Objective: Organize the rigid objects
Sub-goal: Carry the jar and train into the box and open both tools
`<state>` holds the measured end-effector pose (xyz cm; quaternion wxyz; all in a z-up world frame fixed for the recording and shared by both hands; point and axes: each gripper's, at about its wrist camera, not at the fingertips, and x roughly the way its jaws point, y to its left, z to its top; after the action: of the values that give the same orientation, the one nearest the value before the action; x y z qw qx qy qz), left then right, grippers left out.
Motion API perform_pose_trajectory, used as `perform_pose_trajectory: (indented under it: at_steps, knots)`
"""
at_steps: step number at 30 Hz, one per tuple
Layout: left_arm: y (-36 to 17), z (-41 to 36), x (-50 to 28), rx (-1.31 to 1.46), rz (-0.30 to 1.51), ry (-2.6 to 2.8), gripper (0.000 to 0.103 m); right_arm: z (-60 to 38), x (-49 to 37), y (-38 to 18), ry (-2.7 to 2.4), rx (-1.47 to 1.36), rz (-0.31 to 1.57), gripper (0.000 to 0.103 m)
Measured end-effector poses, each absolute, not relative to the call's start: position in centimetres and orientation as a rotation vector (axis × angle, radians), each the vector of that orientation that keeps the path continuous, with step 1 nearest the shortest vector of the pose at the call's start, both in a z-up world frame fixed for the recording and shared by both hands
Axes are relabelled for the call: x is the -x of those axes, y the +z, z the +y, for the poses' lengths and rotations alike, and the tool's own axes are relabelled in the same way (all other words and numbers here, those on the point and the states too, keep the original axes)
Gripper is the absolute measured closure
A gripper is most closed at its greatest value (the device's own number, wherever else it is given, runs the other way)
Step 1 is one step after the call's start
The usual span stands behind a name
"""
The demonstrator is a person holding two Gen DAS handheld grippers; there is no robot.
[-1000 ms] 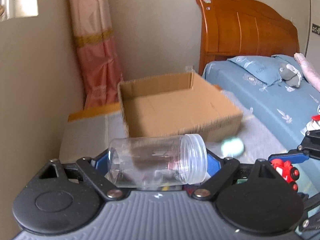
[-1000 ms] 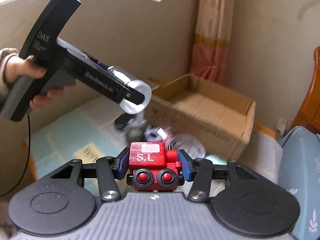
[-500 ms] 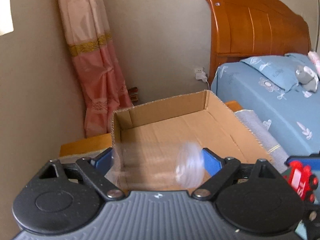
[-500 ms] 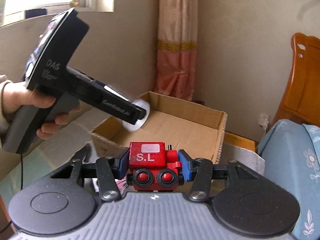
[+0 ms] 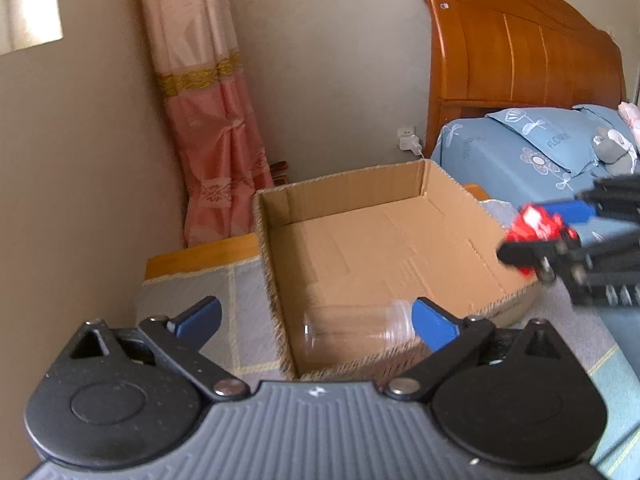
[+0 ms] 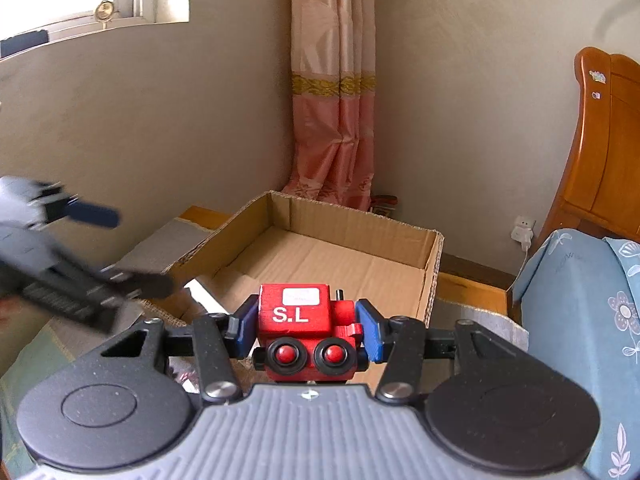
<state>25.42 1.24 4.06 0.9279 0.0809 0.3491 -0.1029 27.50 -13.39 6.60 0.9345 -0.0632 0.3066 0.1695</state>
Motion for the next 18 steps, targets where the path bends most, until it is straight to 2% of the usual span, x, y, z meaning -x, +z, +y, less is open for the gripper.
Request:
perform_pose_trajectory:
  at_steps: [2,4,5,6,18]
  knots:
    - [4.0,1.9,-25.0,-0.161,0.717,-0.204,0.002,-13.3,-28.1,6.8,0.337,0.129,0.627,0.046]
    - [3.9,2.3,-24.6,-0.162,0.718,-0.195,0.002,-13.3,-28.4,7.1,0.338,0.126,0.619,0.029]
    - [3.8,2.5,-24.4,-0.161,0.719,-0.193,0.002,-13.2,-28.4,7.2,0.33,0.122,0.614,0.009]
    - [3.7,2.7,-24.2,-0.161,0.722,-0.192,0.002,-13.2,-28.4,7.3,0.321,0.117,0.601,0.0]
    - [2.2,3.5,-21.6,-0.109,0.743,-0.245,0.002,-12.3,-23.7,4.6,0.312,0.139,0.677,0.0]
